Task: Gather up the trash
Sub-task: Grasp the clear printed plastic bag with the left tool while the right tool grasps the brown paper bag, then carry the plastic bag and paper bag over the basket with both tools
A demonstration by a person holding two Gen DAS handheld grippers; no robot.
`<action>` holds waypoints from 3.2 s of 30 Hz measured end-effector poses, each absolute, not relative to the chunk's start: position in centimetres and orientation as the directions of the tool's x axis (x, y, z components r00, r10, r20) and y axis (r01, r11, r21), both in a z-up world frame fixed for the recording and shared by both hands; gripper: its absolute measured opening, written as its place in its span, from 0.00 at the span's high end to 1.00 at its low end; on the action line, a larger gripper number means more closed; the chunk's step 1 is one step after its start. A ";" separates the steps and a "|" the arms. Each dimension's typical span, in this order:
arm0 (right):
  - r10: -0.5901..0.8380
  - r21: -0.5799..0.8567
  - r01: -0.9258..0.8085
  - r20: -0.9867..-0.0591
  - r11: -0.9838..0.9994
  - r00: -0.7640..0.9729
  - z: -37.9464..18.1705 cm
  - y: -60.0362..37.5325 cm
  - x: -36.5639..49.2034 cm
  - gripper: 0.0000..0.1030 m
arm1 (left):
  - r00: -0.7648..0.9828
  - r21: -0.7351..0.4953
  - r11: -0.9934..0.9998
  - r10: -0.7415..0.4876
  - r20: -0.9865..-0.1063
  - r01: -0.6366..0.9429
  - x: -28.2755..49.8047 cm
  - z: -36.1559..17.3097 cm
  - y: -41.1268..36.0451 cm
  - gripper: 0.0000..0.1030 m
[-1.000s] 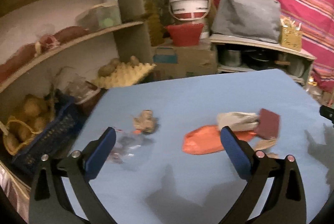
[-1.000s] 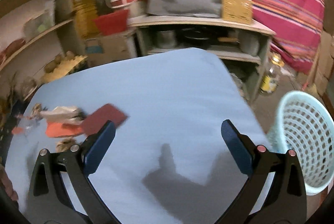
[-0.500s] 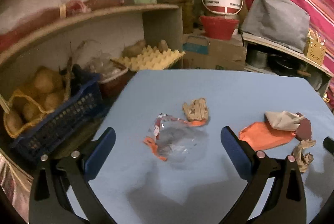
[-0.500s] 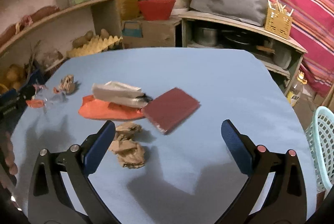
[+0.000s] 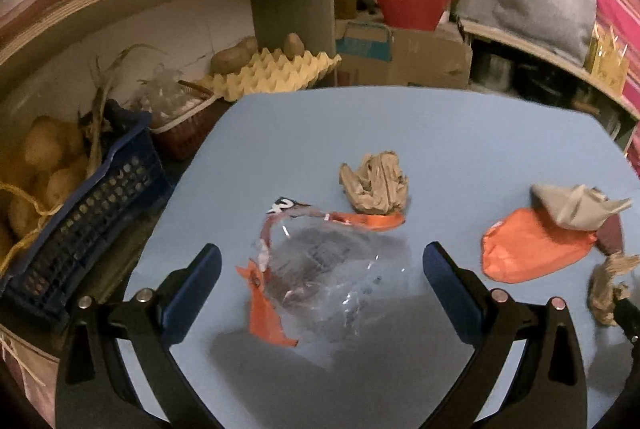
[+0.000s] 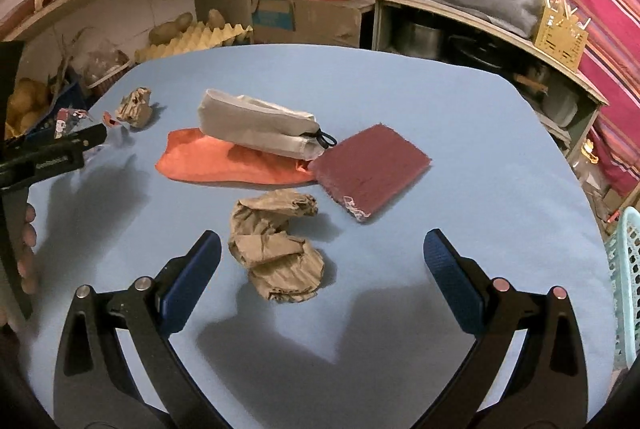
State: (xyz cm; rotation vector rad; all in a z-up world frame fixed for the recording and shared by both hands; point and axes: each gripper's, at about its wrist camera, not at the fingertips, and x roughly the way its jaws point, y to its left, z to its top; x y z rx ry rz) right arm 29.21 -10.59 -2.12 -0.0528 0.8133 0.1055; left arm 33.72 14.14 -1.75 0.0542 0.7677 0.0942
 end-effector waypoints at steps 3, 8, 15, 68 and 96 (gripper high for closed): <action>0.079 -0.003 -0.119 -0.735 0.993 0.674 -2.5 -10.2 29.5 0.04 | 0.690 0.109 0.992 0.122 -0.714 -0.063 34.4 -2.5 13.9 0.04; 0.069 -0.021 -0.129 -0.752 0.991 0.655 -3.3 -9.3 29.9 0.19 | 0.691 0.122 0.991 0.129 -0.711 -0.060 34.4 -2.6 13.8 0.05; 0.120 0.023 -0.163 -0.776 0.986 0.619 -3.8 -9.3 30.4 0.53 | 0.685 0.125 0.992 0.112 -0.720 -0.031 34.4 -2.8 13.9 0.32; 0.025 0.097 0.049 -0.641 0.994 0.767 4.2 -31.4 21.5 0.54 | 0.808 0.043 0.967 -0.185 -0.560 0.251 25.0 7.4 -3.1 0.94; -0.237 0.140 0.397 -0.611 0.907 0.756 3.3 -55.1 12.5 0.54 | 0.617 -0.016 0.752 -0.553 -0.561 0.659 22.2 5.6 -36.8 0.94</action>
